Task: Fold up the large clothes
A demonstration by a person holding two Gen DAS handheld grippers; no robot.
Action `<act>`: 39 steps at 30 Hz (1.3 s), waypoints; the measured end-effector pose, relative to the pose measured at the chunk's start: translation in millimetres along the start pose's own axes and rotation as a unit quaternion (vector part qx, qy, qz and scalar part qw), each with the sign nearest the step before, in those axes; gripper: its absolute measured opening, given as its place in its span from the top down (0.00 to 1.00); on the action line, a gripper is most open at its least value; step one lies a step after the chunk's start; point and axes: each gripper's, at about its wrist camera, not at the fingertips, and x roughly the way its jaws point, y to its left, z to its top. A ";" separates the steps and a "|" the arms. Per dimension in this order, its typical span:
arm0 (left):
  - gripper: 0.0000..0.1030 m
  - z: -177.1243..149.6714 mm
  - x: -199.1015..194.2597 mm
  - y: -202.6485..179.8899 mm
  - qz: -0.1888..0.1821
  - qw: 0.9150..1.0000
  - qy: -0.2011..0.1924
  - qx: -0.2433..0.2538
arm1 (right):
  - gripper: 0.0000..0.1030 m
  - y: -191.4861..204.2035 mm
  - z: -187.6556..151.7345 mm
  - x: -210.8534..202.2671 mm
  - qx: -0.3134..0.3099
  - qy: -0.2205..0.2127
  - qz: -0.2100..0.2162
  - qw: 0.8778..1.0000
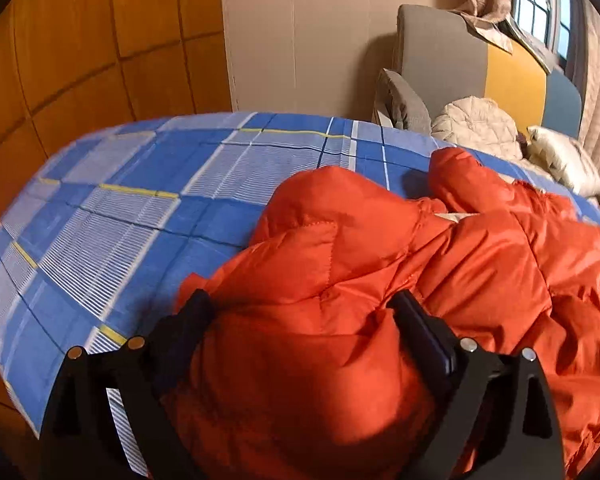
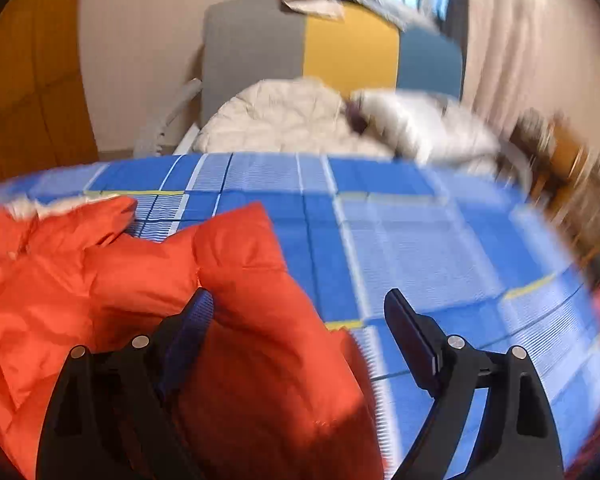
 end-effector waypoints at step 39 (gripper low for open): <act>0.02 -152.5 -62.3 25.4 -0.227 0.909 -0.024 -0.349 | 0.03 92.7 -67.0 -73.6 -0.074 -0.048 0.055 0.995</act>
